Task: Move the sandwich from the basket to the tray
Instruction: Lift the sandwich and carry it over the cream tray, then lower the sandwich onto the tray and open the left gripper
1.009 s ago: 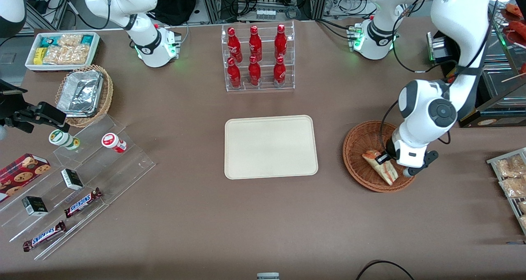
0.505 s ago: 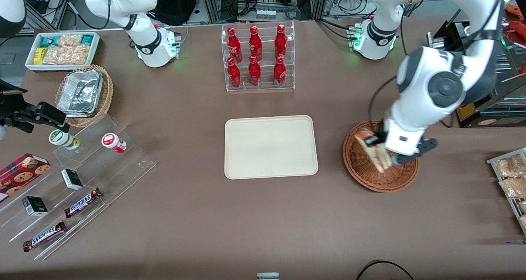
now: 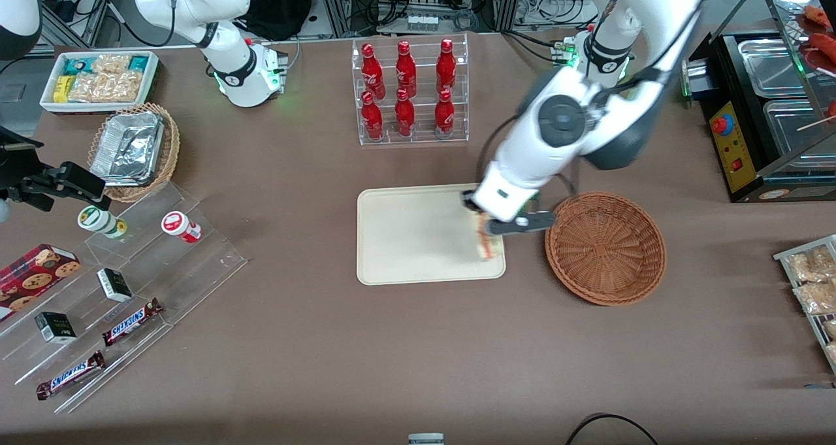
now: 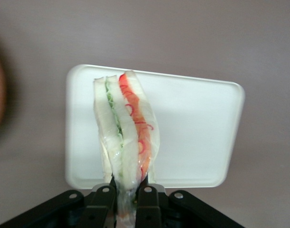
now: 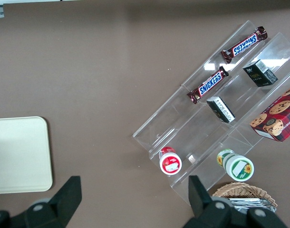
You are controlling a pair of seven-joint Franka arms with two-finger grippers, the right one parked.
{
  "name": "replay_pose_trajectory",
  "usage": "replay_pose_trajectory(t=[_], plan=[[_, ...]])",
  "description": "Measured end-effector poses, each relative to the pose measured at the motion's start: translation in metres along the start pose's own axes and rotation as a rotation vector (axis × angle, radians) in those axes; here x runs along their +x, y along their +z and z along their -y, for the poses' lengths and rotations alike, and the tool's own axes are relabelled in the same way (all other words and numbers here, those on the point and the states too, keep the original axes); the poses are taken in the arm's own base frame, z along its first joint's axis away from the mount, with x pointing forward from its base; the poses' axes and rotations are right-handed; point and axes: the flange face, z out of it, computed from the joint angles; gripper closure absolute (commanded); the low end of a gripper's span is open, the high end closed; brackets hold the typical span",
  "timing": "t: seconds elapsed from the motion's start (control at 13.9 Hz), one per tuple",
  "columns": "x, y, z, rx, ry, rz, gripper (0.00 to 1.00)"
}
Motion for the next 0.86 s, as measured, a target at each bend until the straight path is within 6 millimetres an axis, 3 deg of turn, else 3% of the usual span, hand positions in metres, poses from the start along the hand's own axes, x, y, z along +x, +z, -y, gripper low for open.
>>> replay_pose_trajectory(t=[0.14, 0.43, 0.86], plan=[[-0.007, 0.032, -0.020, -0.040, 0.026, -0.002, 0.85], [-0.010, 0.087, -0.032, -0.087, 0.036, 0.007, 0.85], [-0.032, 0.140, -0.031, -0.070, 0.110, -0.013, 0.85]])
